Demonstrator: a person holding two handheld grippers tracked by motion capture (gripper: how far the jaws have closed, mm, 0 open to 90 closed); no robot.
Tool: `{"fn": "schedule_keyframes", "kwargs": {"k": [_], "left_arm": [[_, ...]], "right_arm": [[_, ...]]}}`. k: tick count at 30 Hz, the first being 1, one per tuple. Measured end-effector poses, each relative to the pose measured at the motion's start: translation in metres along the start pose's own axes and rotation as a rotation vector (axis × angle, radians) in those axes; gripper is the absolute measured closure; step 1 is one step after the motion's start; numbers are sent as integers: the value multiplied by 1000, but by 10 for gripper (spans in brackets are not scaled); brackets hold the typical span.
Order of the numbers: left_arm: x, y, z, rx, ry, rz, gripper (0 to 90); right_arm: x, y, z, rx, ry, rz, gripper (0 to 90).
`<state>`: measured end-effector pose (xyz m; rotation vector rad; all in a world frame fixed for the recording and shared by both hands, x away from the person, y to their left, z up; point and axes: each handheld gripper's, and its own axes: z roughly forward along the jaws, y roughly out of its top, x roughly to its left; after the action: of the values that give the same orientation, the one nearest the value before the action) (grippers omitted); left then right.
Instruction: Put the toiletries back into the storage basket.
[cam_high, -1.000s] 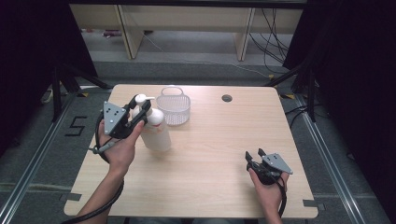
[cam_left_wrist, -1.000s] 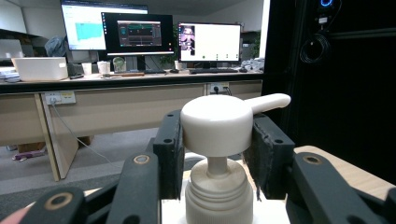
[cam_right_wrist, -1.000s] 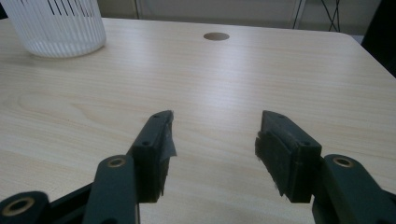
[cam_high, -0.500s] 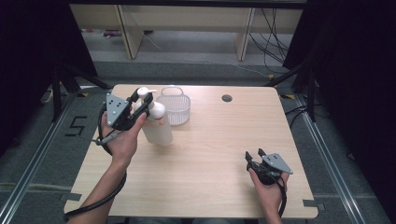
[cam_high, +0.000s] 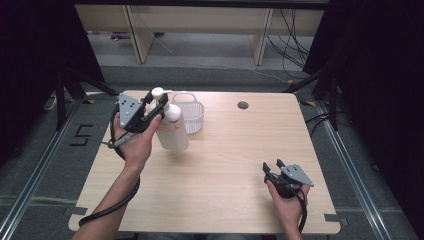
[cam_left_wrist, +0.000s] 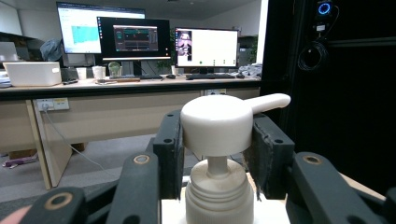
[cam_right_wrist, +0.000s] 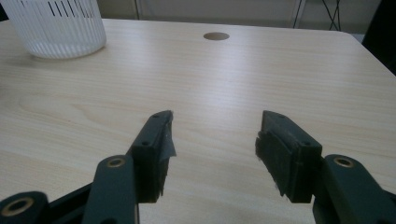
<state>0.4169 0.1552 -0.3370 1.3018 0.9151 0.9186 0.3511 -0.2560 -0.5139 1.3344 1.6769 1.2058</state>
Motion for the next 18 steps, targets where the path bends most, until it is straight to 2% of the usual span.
{"fn": "schedule_keyframes", "kwargs": {"k": [6, 9, 11, 16, 17, 18], "left_arm": [[0, 3, 4, -1, 3, 3, 589], [0, 5, 6, -4, 3, 3, 589], [1, 6, 7, -5, 3, 5, 589], [0, 11, 9, -11, 4, 7, 590], [1, 11, 10, -13, 4, 7, 590], [1, 12, 11, -12, 4, 7, 589]], "right_arm": [[0, 0, 0, 2, 0, 2, 452], [0, 0, -1, 19, -4, -7, 452], [-1, 0, -1, 12, -13, -20, 452], [-1, 0, -1, 11, -15, -20, 452], [0, 0, -1, 18, 1, -3, 452], [-1, 0, -1, 13, -9, -18, 452]]}}
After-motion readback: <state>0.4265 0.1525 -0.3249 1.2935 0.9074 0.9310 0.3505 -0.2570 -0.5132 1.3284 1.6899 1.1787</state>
